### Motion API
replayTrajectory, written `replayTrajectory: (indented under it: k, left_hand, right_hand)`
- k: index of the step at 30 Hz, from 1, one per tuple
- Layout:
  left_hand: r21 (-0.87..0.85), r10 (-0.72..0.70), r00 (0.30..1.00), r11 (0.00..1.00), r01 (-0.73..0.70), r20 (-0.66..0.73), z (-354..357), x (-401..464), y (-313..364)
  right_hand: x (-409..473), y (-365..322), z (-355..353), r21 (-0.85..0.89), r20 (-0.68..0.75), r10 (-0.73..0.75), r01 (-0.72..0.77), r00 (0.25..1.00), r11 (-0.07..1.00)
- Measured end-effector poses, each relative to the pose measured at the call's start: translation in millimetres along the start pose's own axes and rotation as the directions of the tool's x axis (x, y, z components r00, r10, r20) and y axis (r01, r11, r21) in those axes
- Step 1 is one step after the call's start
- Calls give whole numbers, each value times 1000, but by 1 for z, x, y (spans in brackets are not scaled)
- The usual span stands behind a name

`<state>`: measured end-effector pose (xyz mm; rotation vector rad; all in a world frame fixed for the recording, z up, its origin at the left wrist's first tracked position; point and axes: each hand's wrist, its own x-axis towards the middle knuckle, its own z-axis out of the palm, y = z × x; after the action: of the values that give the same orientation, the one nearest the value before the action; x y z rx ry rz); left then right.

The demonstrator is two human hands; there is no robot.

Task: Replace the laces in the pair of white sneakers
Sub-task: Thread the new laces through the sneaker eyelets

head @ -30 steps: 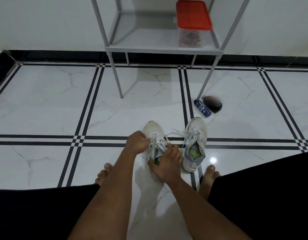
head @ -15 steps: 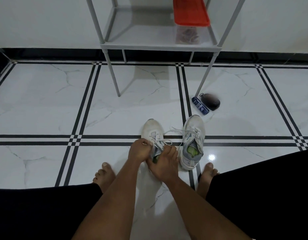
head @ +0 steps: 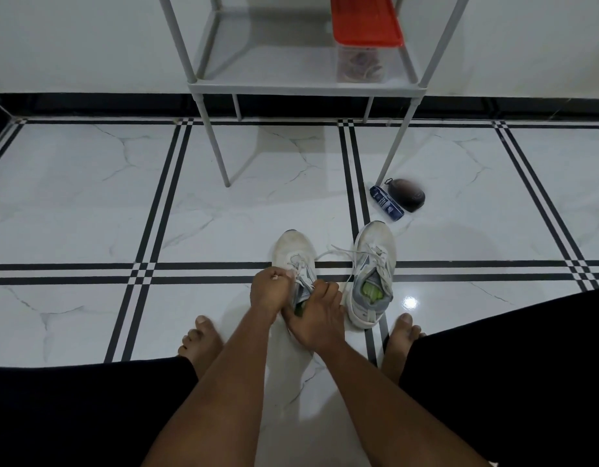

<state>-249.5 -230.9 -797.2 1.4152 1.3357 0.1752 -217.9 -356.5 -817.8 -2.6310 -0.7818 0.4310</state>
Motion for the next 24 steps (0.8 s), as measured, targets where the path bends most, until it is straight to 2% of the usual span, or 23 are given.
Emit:
replayTrajectory:
  k: [2, 3, 5, 6, 7, 8, 9, 10, 14, 16, 18, 19, 21, 24]
  left_hand:
    - [-355, -123, 992, 926, 130, 42, -10, 7, 17]
    - [-444, -136, 988, 883, 156, 76, -17, 8, 27]
    - [-451, -84, 993, 885, 113, 83, -30, 10, 40]
    - [-352, -24, 999, 935, 36, 37, -34, 13, 38]
    - [-145, 57, 998, 988, -60, -25, -35, 14, 32]
    - [97, 139, 988, 987, -131, -73, -36, 11, 23]
    - [278, 208, 972, 945, -172, -105, -35, 7, 10]
    - [368, 235, 963, 914, -172, -133, -33, 3, -5]
    - [486, 146, 971, 873, -36, -190, -26, -14, -50]
    - [572, 86, 989, 820, -4, -117, -31, -15, -57]
    - [609, 101, 995, 788, -88, 14, -34, -10, -56]
    - [594, 128, 989, 791, -145, 71, -35, -7, -53]
    - [461, 182, 978, 862, -210, 104, -31, -3, -44]
    - [252, 294, 956, 926, -280, -20, -21, 2, -21]
  right_hand:
    - [1, -1, -1, 2, 45, 17, -17, 999, 1000]
    - [2, 0, -2, 10, 62, 27, -28, 998, 1000]
    - [4, 0, -3, 30, 72, 37, -40, 997, 999]
    - [4, -2, -4, 40, 71, 39, -42, 997, 998]
    - [5, -2, -4, 45, 71, 41, -44, 997, 998]
    - [4, -2, -4, 47, 77, 44, -48, 996, 998]
    - [4, -2, -5, 50, 85, 47, -52, 995, 997]
    - [4, -2, -6, 60, 91, 49, -55, 995, 997]
    - [4, -3, -9, 177, 58, 73, -82, 996, 981]
    - [4, -3, -13, 206, 19, 86, -88, 996, 975]
    - [5, -1, -17, 180, -2, 79, -77, 997, 981]
    - [6, 1, -21, 165, -2, 72, -71, 997, 984]
    - [9, 4, -26, 160, 4, 57, -57, 998, 985]
    - [16, 9, -32, 181, -2, 43, -42, 999, 983]
